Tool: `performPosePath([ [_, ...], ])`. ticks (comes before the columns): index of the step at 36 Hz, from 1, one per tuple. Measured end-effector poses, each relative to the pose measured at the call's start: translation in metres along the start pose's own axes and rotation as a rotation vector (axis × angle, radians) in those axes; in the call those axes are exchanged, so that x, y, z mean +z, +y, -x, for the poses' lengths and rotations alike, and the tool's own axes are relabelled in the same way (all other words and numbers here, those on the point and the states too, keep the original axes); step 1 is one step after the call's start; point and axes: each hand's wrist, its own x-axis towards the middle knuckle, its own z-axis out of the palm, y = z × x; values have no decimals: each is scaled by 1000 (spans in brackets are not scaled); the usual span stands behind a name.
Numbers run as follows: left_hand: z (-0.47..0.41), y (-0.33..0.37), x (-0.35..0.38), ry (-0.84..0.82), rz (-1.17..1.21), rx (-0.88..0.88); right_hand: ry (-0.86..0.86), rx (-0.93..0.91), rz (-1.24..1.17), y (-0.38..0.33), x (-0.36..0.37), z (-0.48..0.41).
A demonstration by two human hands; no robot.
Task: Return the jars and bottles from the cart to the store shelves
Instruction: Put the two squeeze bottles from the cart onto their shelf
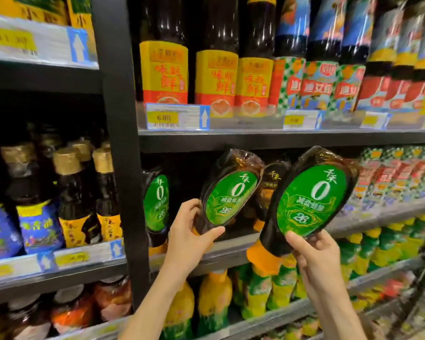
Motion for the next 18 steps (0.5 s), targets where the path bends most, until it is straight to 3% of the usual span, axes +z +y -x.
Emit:
performPosePath([
  [10,-24,-20,21,79,-144,-87,-46,100,-24,20,-13,-49],
  [18,-30,-43,15,81,-216,-278,-146,156,-112,34,-19,-73],
])
